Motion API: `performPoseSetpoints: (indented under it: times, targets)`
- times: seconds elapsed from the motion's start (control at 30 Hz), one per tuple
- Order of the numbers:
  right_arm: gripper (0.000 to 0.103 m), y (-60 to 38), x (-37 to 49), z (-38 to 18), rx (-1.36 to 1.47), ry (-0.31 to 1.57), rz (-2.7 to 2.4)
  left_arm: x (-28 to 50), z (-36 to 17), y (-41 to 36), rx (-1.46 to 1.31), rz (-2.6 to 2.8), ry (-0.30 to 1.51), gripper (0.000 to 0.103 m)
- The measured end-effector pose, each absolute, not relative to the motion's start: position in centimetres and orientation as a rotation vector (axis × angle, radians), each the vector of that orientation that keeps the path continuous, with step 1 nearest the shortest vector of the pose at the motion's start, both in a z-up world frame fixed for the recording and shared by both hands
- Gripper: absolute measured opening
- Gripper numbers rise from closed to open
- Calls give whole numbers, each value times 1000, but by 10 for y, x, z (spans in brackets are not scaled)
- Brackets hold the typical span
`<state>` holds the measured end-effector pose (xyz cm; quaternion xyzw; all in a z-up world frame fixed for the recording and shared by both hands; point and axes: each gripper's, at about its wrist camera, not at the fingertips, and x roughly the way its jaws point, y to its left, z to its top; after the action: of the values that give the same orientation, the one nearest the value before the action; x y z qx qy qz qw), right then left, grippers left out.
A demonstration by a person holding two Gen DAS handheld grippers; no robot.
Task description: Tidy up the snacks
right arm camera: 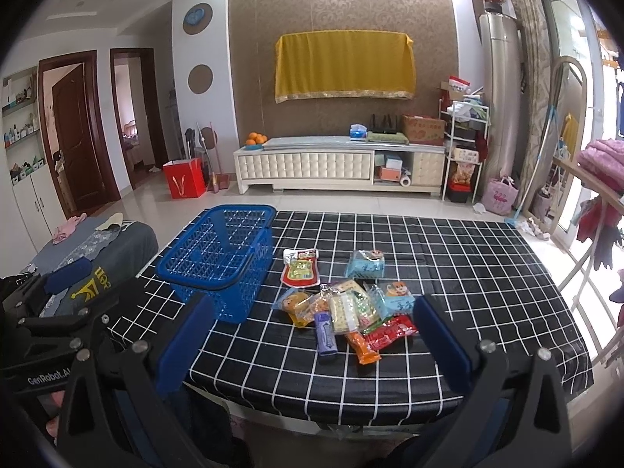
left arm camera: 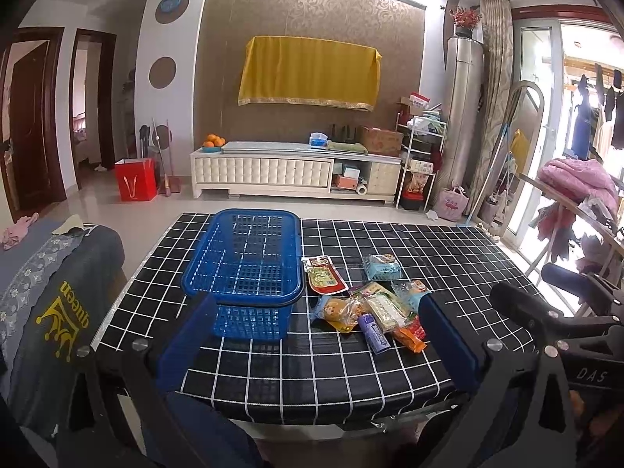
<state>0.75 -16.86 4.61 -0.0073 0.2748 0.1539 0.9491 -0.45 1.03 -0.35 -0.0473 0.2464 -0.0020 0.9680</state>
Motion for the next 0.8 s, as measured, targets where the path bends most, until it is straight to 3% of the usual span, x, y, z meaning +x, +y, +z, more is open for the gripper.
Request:
performPoseSetpoints:
  times: [0.8]
  targets:
    - [103,-183,20,59,11,567,287,16,11,-2,-73,-44,505,103]
